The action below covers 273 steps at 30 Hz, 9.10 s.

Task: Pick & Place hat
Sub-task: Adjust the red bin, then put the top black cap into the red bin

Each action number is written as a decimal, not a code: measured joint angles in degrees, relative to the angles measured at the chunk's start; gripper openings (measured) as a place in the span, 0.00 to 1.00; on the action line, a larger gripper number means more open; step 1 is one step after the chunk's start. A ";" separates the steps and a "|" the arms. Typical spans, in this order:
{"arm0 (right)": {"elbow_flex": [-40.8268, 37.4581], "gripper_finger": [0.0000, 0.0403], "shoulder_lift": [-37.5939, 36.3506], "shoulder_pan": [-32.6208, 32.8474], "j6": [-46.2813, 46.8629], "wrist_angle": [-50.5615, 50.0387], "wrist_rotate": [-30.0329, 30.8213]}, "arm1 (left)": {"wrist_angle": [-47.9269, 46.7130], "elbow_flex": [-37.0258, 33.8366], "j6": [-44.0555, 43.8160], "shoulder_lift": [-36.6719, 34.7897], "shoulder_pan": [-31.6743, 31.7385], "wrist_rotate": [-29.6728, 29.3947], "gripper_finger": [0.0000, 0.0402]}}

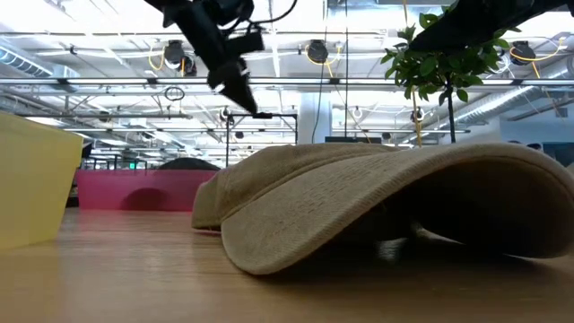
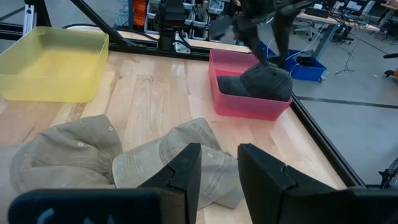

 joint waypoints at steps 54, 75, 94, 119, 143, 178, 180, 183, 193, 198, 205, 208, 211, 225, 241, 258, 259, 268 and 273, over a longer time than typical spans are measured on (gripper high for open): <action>0.00 0.24 0.00 -0.01 3.02 -2.36 5.60 | -17.74 -22.88 -11.07 -0.04 3.80 -8.93 0.40; 0.00 0.24 0.35 -0.01 2.91 -3.95 5.73 | -18.65 -22.54 -14.17 -0.41 7.54 -8.48 0.40; 0.00 0.24 6.47 -0.01 4.49 -2.76 14.79 | -12.90 -15.09 -25.69 -22.48 -1.80 -1.61 0.40; 0.02 0.24 25.91 -44.25 -6.85 8.31 -18.96 | 36.87 -32.26 -20.98 -31.60 -5.90 9.68 0.39; 7.12 0.34 51.19 -52.32 -12.45 13.84 -20.49 | 36.22 -32.37 -18.84 -30.75 -5.95 9.69 0.40; 3.77 0.32 47.56 -52.49 -14.08 14.02 -25.88 | 33.94 -32.37 -19.89 -30.75 -5.95 9.56 0.40; 3.76 0.21 47.56 -52.51 -14.35 14.63 -25.86 | 33.98 -32.37 -19.89 -30.75 -5.95 9.55 0.40; 3.76 0.05 47.56 -52.51 -14.44 15.66 -25.86 | 35.07 -32.37 -19.98 -30.75 -5.95 9.54 0.40; 3.69 0.01 44.18 -47.62 -15.25 16.37 -24.88 | 42.71 -32.27 -20.20 -24.32 -7.88 10.55 0.40; 3.69 0.01 38.00 -41.09 -16.10 15.65 -19.67 | 49.55 -32.33 -16.53 -19.67 -9.10 14.08 0.40; 4.14 0.00 29.48 -31.12 -13.75 11.72 -19.87 | 58.55 -32.14 -15.53 -17.25 -11.16 14.24 0.40; 5.81 0.00 28.79 -26.17 -11.18 8.09 -19.70 | 55.57 -30.22 -12.62 -16.03 -13.15 10.38 0.40; 7.89 0.00 29.57 -20.99 -9.38 4.54 -16.88 | 47.59 -25.27 -10.34 -14.09 -14.73 6.69 0.40; 11.23 0.00 31.50 -7.92 -7.09 6.97 -13.68 | 14.24 0.99 -9.44 0.51 -17.03 7.15 0.68; 11.25 0.00 31.52 -6.62 -9.30 7.07 -13.46 | 1.99 13.99 -10.53 14.88 -16.33 8.45 0.66; 11.25 0.01 31.54 -6.64 -9.03 8.35 -13.22 | -0.35 13.99 -10.88 14.82 -16.15 8.25 0.12; 11.25 0.01 31.54 -6.65 -9.03 8.47 -13.22 | -0.69 13.99 -10.41 14.82 -16.15 8.25 0.08; 11.25 0.01 31.54 -6.67 -8.44 8.36 -9.37 | -3.55 13.99 -7.64 14.80 -15.69 7.94 0.02; 11.25 0.01 31.53 -6.68 -8.37 7.66 -9.16 | -5.40 13.99 -7.02 14.80 -14.99 8.29 0.01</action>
